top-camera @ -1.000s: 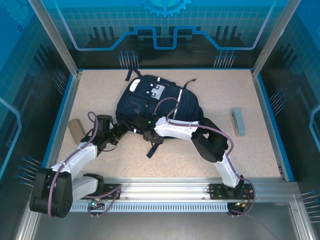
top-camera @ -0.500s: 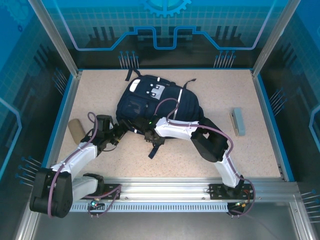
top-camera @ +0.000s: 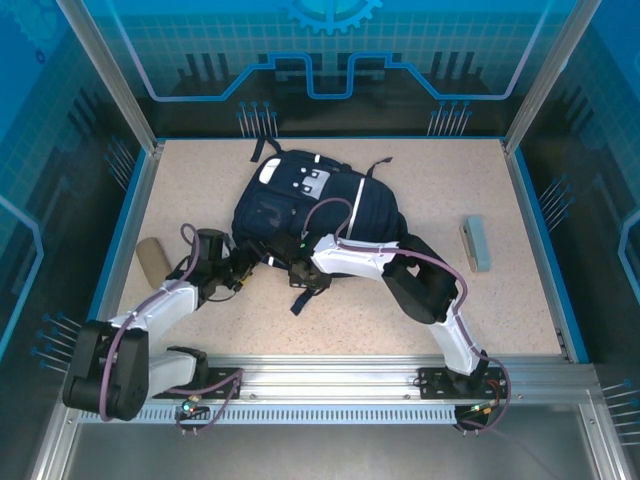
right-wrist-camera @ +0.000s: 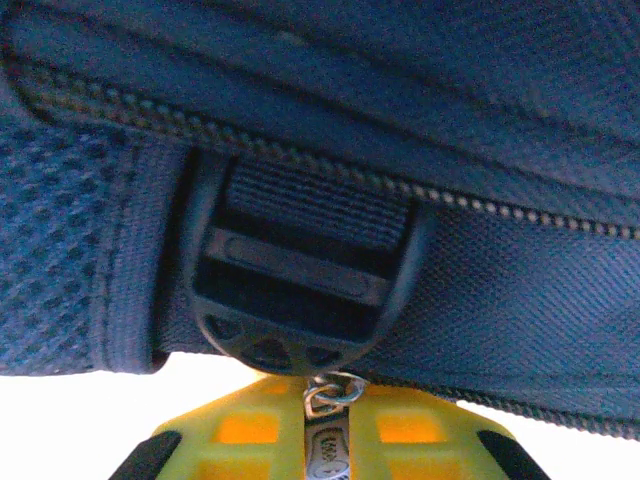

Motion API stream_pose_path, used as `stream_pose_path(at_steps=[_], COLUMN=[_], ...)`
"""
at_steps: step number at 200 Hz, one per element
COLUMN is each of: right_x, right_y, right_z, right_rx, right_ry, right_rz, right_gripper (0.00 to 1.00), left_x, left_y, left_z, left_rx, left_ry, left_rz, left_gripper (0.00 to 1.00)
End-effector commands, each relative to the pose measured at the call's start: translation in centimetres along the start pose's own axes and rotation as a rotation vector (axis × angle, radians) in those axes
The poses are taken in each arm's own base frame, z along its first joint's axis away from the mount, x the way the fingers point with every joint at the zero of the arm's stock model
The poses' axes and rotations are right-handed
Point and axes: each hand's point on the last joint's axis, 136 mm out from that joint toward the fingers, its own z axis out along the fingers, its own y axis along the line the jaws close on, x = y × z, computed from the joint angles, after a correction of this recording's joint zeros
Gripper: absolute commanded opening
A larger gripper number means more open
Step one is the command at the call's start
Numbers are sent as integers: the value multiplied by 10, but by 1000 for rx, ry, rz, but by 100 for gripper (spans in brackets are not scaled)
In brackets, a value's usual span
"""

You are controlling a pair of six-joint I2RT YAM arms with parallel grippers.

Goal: Pack books, pencil case, and school supplies into a backpack

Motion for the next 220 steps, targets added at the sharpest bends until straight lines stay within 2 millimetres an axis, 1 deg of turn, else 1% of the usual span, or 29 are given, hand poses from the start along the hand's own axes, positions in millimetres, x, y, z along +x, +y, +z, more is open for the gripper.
stream_pose_path(at_steps=[1,20,49,69,87,115,130,141,154,166,201,220], right_x=[0,-5,-6,-6,-4,-4,-4,-4,-6,-8,-8,-6], right_y=[-3,-1,3,1,-1,-3,-6,-10,-19,-32,-79,-110], right_z=[-8,-22,-37,-41,-42,-40,-37,-35,-32,-31,-34,-38], right_rx=[-2,-18,-66,-77,-77,-74,-59,-48,-27,13,114,178], right_ry=[-15,-55,-90,-95,-93,-93,-91,-90,-102,-118,-145,-151], right_rz=[-46,-67,-96,-103,-109,-120,-120,-114,-111,-111,-95,-78], right_gripper=[11,9,9,9,9,9,9,9,9,9,9,9], left_x=[7,13,18,16,11,6,4,2,0,-2,-6,-8], left_y=[-10,-15,-25,-30,-29,-26,-19,-14,-10,-7,1,2], left_z=[8,17,32,39,43,48,51,51,51,50,46,43], left_rx=[48,63,103,130,131,121,89,67,49,27,-22,-37], left_ry=[36,56,72,62,27,2,-16,-31,-46,-57,-87,-98], left_rz=[-7,-5,-5,-18,-33,-52,-60,-65,-62,-51,-22,-8], left_gripper=[77,74,70,64,57,41,29,19,7,0,0,0])
